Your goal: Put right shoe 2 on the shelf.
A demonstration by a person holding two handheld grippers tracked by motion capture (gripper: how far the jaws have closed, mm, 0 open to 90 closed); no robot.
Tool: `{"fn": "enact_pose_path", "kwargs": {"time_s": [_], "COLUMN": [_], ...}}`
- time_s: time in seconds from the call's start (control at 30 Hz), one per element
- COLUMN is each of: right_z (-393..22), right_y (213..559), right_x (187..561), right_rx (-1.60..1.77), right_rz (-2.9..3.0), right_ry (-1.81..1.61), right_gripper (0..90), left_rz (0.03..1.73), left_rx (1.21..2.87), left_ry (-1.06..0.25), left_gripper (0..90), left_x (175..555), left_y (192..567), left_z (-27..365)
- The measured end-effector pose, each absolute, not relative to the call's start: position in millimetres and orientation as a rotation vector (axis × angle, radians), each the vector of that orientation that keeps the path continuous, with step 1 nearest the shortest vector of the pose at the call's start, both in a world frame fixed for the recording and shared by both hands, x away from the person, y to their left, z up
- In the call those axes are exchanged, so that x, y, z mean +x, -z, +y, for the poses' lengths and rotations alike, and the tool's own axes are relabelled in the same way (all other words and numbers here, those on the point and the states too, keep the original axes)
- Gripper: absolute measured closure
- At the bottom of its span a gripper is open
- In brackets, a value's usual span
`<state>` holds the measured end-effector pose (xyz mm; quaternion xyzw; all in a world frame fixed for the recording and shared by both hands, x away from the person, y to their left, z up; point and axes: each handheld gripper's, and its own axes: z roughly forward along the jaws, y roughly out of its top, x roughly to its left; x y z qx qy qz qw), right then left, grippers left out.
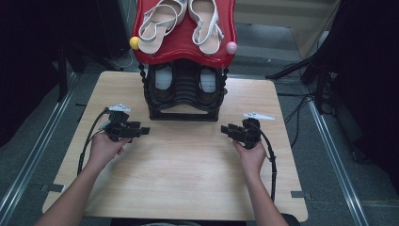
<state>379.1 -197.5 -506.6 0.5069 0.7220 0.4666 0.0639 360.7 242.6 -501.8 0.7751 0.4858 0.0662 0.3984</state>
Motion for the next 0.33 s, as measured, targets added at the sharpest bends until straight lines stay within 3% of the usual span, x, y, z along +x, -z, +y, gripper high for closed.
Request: {"fn": "enact_pose_path", "kwargs": {"time_s": [0.33], "right_z": [-196.5], "right_y": [512.2], "right_x": [381.8], "right_rx": [1.53], "right_rz": [2.214], "right_ry": [-1.363], "right_gripper": [55.3], "left_rz": [1.21], "left_rx": [1.992], "left_ry": [-0.177], "left_gripper": [35.0], "left_x": [361.5], "left_y": [508.0], "left_z": [234.5]}}
